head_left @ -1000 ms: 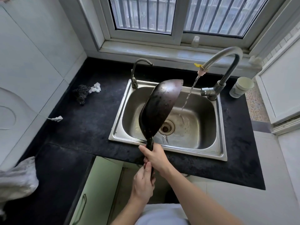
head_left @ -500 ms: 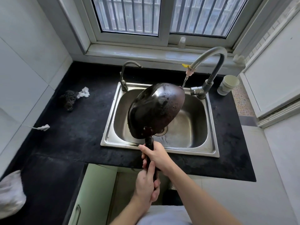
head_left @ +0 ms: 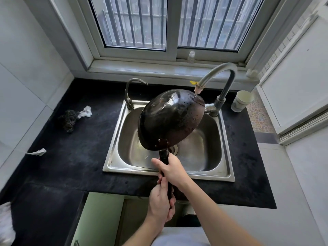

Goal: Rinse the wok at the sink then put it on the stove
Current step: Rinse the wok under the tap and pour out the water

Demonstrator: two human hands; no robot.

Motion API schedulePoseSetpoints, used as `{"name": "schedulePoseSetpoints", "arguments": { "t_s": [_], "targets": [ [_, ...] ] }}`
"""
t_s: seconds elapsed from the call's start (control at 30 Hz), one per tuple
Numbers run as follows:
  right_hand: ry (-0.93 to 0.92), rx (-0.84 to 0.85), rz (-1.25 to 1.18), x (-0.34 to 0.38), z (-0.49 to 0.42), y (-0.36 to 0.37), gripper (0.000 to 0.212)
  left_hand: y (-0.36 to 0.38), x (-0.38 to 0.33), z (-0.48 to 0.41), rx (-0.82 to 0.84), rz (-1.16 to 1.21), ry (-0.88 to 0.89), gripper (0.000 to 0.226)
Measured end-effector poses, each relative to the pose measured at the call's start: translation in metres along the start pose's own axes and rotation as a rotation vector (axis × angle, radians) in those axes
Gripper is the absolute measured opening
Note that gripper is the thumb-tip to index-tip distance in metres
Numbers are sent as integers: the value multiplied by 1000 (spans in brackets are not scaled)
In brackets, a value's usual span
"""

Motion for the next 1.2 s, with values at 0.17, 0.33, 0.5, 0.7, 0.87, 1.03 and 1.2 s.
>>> {"name": "schedulePoseSetpoints", "arguments": {
  "t_s": [0.17,0.33,0.5,0.7,0.87,1.03,1.2],
  "targets": [
    [-28,69,-83,10,-7,-11,21,9,-14,-8,-24,-12,49,41],
    [-14,131,-99,17,-14,-24,22,16,-26,-13,-46,-72,109,37],
    [14,97,-128,15,-29,-38,26,27,-32,-23,-79,-137,124,40],
    [6,70,-150,16,-42,-54,26,41,-41,-36,-91,-134,141,29],
    [-2,63,-152,15,-55,-69,27,54,-44,-48,-102,-124,145,26],
    [-11,93,-134,10,-60,-79,27,64,-41,-56,-131,-106,150,23],
    [-16,88,-58,4,-62,-82,27,71,-35,-58,-118,-104,123,26]
  ]
}}
Point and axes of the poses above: each hand's wrist, its own z-axis away from the middle knuckle, its own y-axis out of the palm, x = y × z, the point moved 9 cm from there along -z, towards the middle knuckle, and after that the axes turned 3 degrees about -y, right-handed, at the moved point
